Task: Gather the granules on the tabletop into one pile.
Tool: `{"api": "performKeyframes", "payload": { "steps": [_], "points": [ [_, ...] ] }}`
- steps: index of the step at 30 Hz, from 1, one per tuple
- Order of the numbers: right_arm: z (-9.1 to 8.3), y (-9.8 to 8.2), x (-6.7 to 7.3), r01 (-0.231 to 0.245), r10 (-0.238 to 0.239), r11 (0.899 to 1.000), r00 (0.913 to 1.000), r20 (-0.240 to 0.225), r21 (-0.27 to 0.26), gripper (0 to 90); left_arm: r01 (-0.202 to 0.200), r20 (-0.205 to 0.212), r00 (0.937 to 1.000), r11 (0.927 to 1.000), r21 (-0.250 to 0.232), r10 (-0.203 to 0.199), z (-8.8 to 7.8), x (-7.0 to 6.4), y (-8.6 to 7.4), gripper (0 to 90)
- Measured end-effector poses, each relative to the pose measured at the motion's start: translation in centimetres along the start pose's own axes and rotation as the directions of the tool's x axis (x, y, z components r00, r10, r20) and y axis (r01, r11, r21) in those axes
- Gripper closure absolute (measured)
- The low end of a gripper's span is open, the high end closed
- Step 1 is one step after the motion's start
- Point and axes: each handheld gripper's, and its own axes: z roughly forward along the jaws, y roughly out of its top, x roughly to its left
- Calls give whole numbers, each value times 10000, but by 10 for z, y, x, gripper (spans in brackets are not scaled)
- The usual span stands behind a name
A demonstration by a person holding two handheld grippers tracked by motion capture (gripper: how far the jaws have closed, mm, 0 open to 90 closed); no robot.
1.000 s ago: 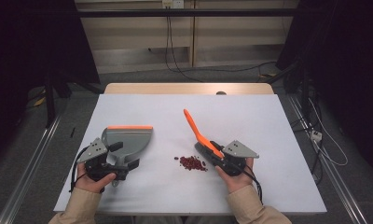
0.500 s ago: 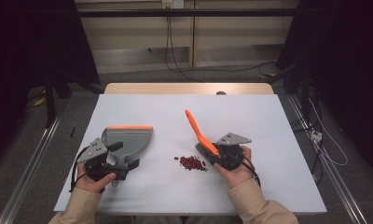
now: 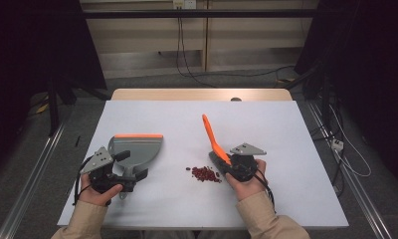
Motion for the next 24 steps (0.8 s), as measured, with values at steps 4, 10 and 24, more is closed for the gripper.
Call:
{"api": "performKeyframes", "payload": {
  "steps": [4, 10, 24],
  "points": [
    [5, -4, 13, 73, -41, 9981, 9986, 521, -618, 714, -43, -18, 10000, 9999, 99, 43, 1, -1, -1, 51],
    [12, -5, 21, -468, 541, 9918, 9968, 590, -1190, 714, -58, -124, 9999, 9996, 293, 62, -1, 0, -3, 51],
    [3, 0, 11, -394, 478, 9856, 9977, 478, -1647, 713, -74, -491, 9987, 9914, 1310, 140, -11, 6, -16, 53]
  ]
}}
